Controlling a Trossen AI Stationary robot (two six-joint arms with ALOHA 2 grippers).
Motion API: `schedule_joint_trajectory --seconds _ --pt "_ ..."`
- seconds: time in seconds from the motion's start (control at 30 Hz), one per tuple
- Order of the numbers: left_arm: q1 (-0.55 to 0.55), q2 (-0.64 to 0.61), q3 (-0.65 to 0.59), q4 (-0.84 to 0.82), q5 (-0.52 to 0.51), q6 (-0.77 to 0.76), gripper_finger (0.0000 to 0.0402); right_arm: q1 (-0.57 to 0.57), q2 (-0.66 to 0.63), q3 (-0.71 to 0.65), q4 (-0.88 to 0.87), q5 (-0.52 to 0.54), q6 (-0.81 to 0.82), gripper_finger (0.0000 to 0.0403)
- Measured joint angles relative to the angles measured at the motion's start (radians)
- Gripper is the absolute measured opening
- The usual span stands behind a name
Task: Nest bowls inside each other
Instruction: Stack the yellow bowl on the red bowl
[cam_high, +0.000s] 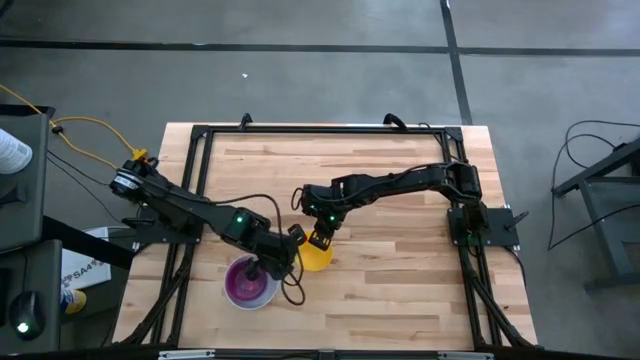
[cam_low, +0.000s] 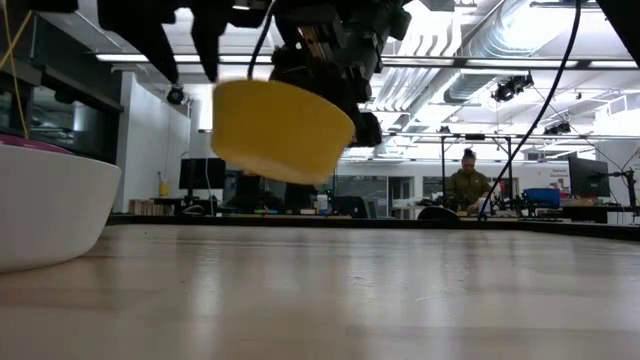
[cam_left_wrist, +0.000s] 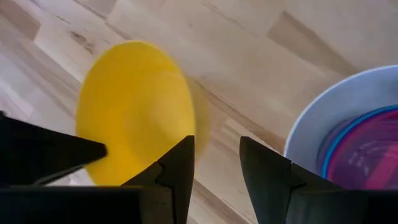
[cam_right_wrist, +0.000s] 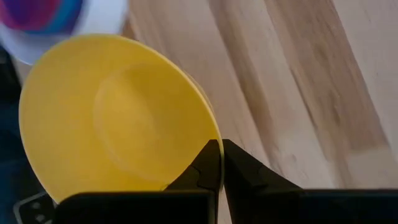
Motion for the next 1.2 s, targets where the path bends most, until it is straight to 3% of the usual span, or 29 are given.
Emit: schedule_joint_trajectory --seconds 0.3,1.2 --pt "0.0 0.031 0.0 0.027 -0.075 0.043 0.0127 -0.009 0.0 0.0 -0.078 0.037 0.008 0.0003" --pt "0.047 0.087 -0.002 0.061 -0.003 0.066 0.0127 -0.001 0.0 0.0 -0.063 0.005 0.004 0.0003"
